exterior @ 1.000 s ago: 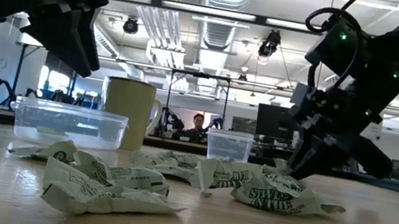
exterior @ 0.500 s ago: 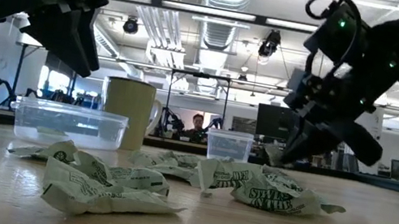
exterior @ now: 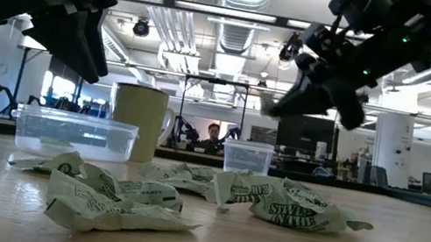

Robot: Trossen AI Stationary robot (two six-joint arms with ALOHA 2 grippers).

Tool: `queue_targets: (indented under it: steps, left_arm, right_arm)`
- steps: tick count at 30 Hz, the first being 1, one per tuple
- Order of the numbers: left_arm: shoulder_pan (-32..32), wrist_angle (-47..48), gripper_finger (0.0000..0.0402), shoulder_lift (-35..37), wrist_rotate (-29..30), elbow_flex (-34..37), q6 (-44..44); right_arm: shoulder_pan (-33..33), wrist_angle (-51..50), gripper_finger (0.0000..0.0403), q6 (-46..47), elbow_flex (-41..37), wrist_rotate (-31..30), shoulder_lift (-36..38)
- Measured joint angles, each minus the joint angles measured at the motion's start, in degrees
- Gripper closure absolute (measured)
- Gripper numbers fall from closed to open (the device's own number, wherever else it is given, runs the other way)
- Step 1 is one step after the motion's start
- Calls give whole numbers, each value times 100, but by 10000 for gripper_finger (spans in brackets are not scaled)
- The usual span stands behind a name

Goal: Pick and place items into bin
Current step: Put the stevia packet into the top transparent bin

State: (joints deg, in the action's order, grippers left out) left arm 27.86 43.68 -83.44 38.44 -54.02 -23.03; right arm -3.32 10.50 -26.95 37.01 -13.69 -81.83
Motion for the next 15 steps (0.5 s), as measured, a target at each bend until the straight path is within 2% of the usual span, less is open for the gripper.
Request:
queue_targets:
  steps: [4, 15]
  left_arm:
    - [0, -11, 281, 0, 4, 0, 14]
    - [0, -306, 281, 0, 4, 0, 413]
  right_arm:
    - [-273, 418, 394, -24, 7, 0, -149]
    - [-690, 560, 394, -18, 39, 13, -724]
